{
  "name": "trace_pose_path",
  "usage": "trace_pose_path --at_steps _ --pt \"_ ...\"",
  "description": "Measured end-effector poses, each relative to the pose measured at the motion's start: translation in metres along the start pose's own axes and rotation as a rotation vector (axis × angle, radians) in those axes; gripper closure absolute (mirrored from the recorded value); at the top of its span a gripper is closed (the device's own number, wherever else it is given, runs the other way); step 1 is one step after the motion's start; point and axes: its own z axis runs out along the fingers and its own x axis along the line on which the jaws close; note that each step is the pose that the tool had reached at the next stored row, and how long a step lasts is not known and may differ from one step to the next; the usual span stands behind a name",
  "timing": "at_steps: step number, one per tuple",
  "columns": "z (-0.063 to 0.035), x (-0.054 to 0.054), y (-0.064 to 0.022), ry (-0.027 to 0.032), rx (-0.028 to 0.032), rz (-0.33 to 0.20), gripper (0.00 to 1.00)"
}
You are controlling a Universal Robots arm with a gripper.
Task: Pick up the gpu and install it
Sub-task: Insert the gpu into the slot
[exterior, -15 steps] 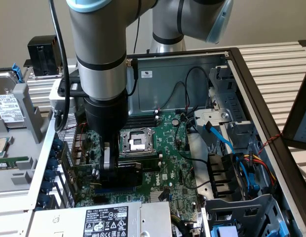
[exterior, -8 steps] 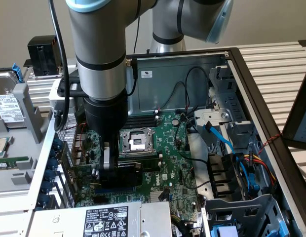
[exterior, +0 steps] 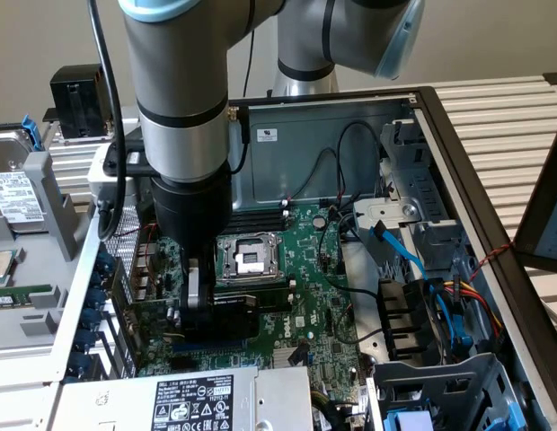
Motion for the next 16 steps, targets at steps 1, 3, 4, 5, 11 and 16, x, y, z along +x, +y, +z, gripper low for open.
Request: trace_pose_path --at_steps 1,3,4,5,11,16 --pt "0.0 0.0 0.0002 0.0002 0.0 -0.001 0.73" --pt "0.0 0.0 0.0002 0.0005 0.0 -0.003 0.73" --pt "0.0 0.0001 0.0002 0.0006 0.0 -0.004 0.73" --pt "-0.0001 0.0001 0.0003 0.0008 -0.0001 -0.004 0.73" --pt "0.0001 0.0 0.0004 0.0014 0.0001 -0.01 0.73" --pt "0.0001 0.0 0.0006 0.0016 0.0001 -0.014 0.73"
